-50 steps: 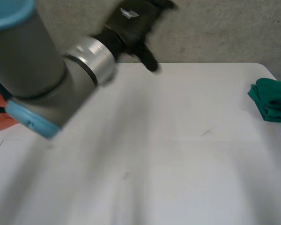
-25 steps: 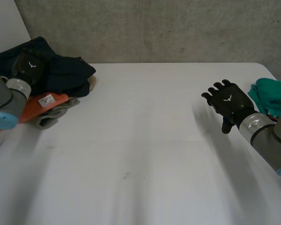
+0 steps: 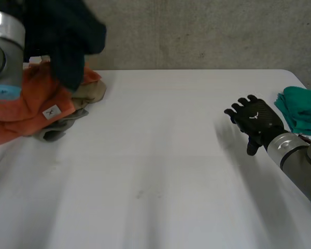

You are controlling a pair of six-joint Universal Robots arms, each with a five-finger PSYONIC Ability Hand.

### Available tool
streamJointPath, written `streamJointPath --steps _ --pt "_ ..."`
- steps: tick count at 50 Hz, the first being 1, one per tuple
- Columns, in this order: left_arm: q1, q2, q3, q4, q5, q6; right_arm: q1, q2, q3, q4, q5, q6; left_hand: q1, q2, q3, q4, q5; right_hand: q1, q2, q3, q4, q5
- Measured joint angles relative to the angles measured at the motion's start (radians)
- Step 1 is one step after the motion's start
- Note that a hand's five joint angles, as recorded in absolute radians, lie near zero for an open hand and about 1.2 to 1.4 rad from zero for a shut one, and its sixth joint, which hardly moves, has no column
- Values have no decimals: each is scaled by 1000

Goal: Fold the laundry.

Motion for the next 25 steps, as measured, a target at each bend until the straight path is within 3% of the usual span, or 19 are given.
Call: streamJointPath --steps 7,11,24,25 --pt "-131 205 -139 -35 92 -241 -4 -38 3 -2 9 29 0 6 4 1 0 0 0 0 0 0" --pt "-181 220 -171 -102 130 -288 -19 -64 5 1 17 73 0 6 4 1 0 0 0 0 0 0" --pt "-286 -69 -178 -353 144 -252 -120 -120 -8 6 26 220 10 -1 -3 -5 1 0 0 0 0 0" --pt "-289 -137 -167 -382 139 -216 -130 -121 -8 8 26 234 -154 -234 -231 -239 -173 0 0 0 0 0"
